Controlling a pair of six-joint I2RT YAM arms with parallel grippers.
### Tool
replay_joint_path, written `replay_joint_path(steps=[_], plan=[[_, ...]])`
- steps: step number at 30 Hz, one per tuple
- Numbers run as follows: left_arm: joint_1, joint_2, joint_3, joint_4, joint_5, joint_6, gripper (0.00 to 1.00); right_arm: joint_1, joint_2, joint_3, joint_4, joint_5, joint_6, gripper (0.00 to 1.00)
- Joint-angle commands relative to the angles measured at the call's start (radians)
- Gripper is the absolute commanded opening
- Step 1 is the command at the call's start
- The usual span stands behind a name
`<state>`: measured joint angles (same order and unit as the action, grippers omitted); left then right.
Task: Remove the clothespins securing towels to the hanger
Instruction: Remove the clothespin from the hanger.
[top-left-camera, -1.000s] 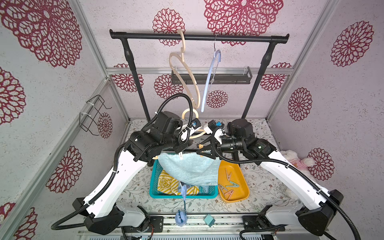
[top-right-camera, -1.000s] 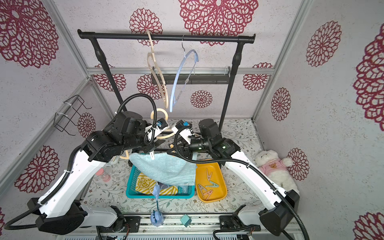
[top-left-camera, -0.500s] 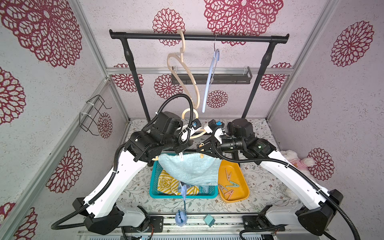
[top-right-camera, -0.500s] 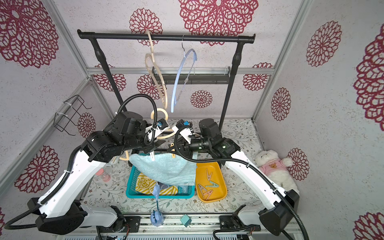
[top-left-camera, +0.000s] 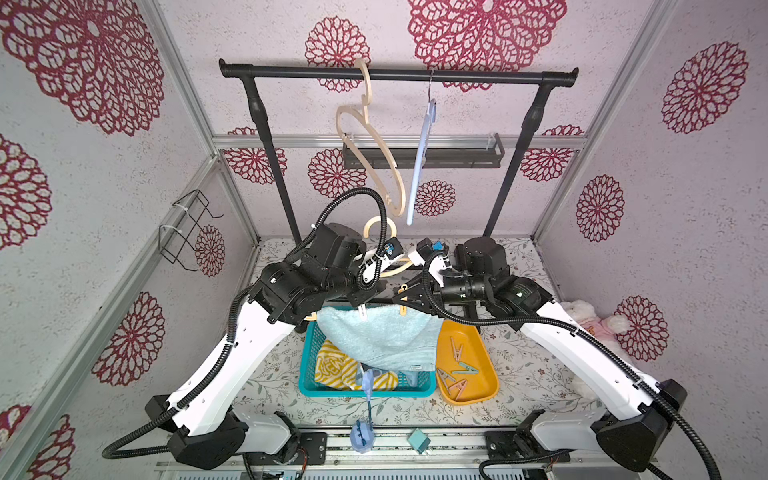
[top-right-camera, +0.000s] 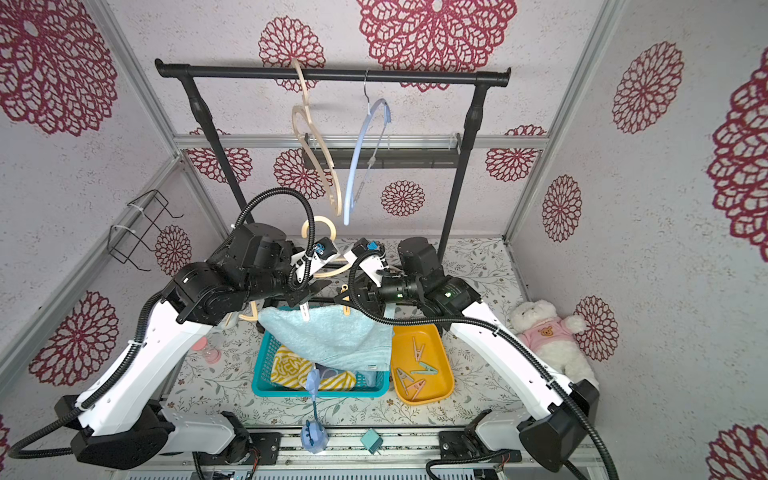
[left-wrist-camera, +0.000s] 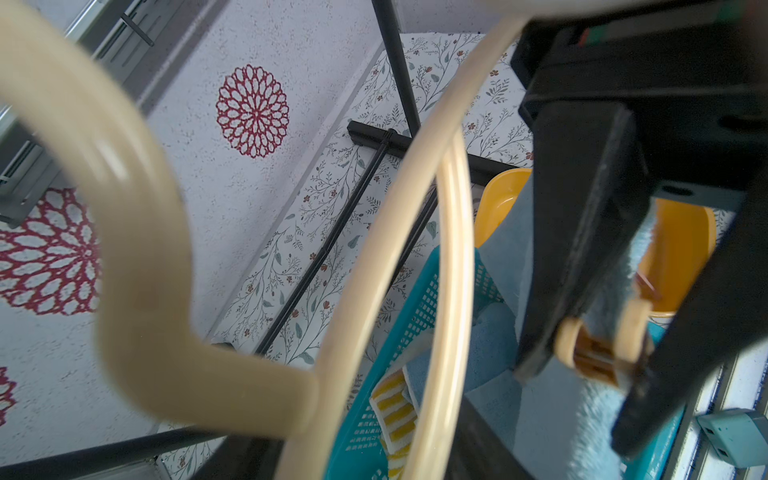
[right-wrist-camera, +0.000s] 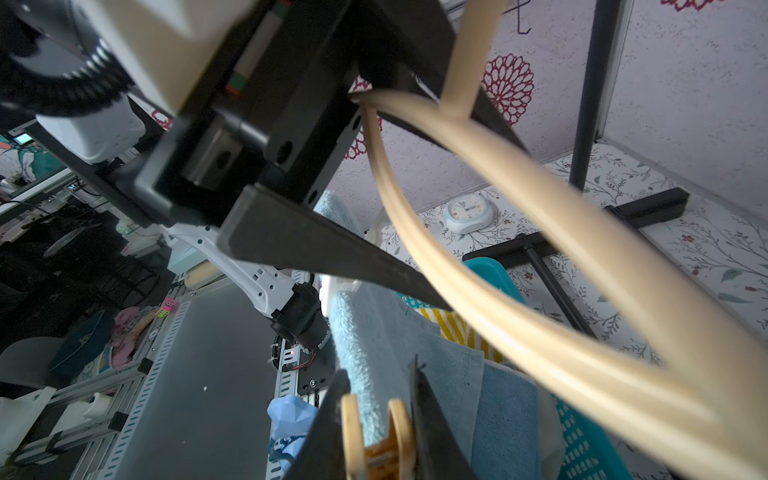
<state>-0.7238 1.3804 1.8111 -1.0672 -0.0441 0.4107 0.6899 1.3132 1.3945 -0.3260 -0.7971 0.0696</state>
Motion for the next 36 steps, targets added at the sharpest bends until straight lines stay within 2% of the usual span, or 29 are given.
replay_joint_path(steps=[1, 15, 36], plan=[[-0.019, -0.009, -0.012, 0.009, 0.018, 0.023, 0.00, -0.008, -0.071, 0.022, 0.088, 0.068, 0.040, 0.00], [-0.034, 0.001, -0.023, -0.012, 0.011, 0.013, 0.00, -0.009, -0.156, -0.049, 0.224, 0.247, 0.094, 0.00], [-0.037, 0.013, -0.045, -0.024, -0.051, 0.008, 0.00, -0.007, -0.256, -0.114, 0.357, 0.340, 0.139, 0.00]])
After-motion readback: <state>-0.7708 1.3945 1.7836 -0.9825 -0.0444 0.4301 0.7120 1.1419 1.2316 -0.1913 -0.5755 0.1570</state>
